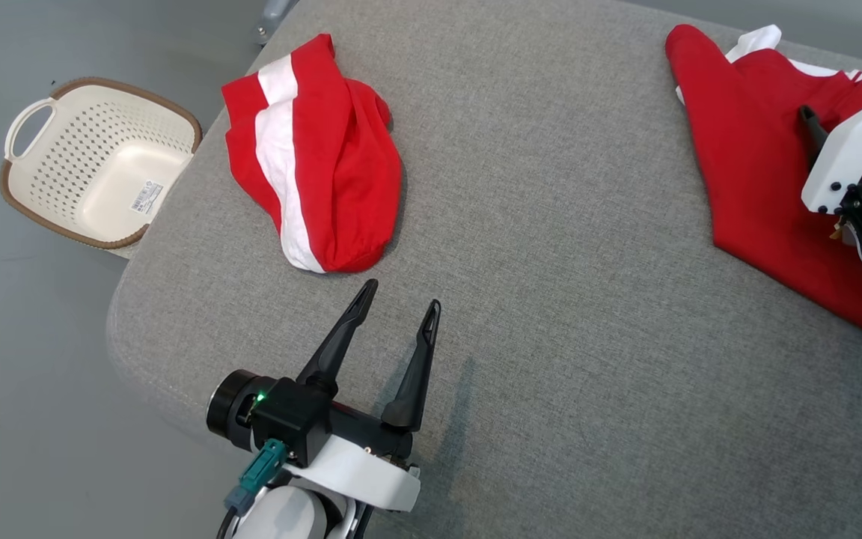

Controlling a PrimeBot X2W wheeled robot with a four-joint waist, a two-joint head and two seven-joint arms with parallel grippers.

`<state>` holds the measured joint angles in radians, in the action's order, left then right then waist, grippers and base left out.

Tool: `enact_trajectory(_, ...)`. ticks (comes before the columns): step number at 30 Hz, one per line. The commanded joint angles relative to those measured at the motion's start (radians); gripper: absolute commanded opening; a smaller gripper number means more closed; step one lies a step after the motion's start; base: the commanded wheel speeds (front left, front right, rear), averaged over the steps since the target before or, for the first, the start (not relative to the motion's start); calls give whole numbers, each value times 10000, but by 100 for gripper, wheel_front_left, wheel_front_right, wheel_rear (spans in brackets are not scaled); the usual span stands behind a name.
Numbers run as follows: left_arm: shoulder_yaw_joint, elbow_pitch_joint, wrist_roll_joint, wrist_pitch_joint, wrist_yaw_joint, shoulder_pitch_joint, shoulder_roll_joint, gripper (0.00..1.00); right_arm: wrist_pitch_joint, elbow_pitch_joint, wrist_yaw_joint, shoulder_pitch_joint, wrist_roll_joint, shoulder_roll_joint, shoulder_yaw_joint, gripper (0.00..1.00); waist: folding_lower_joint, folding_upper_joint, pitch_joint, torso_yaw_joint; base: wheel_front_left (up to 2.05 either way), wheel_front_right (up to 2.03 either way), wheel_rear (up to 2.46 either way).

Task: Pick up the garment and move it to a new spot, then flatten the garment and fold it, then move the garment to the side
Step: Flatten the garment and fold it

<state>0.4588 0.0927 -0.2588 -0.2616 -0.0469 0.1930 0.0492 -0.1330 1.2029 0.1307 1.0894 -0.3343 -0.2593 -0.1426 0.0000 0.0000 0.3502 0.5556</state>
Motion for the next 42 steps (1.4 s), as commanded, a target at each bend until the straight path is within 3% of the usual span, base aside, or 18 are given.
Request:
enact_trajectory(1, -27, -75, -102, -37, -95, 146, 27, 100, 59, 185, 1, 174, 185, -15, -50, 100, 0, 0, 90, 35, 0, 0, 0)
enact_trajectory(4, -2, -109, -139, -38, -148, 194, 24, 100, -13, 398, 1, 313, 382, 13, -106, 100, 0, 0, 176, 50, 0, 0, 0)
enact_trajectory(5, 6, -115, -145, -38, -166, 213, 27, 100, -60, 463, 1, 345, 439, 26, -108, 39, 0, 0, 192, 53, 0, 0, 0)
enact_trajectory(6, 13, -118, -140, -38, -177, 230, 26, 100, 24, 495, 1, 381, 547, 13, -148, 0, 0, 0, 207, 54, 0, 0, 0)
enact_trajectory(15, 38, 72, -145, -38, -88, 331, 25, 100, 977, 620, 1, 413, 423, 126, 226, 0, 0, 0, -84, -34, 0, 0, 0)
enact_trajectory(26, -407, 193, 205, -38, 16, 157, 30, 100, 1494, -319, 3, 39, -426, 941, -380, 0, 0, 0, -1020, -938, 0, 0, 0)
enact_trajectory(32, -990, 259, 461, -38, 95, -162, 31, 100, 794, -2545, 3, -956, -2183, 1662, -1882, 0, 0, 0, -1792, -1536, 0, 0, 0)
enact_trajectory(37, -1681, 241, 699, -38, 120, -454, 29, 100, -223, -5174, 3, -2392, -4010, 1730, -3373, 0, 0, 0, -2385, -1821, 0, 0, 0)
enact_trajectory(42, -2278, 237, 955, -38, 276, -794, 29, 100, -893, -7028, 3, -3866, -4936, 1686, -4464, 0, 0, 0, -2920, -1888, 0, 0, 0)
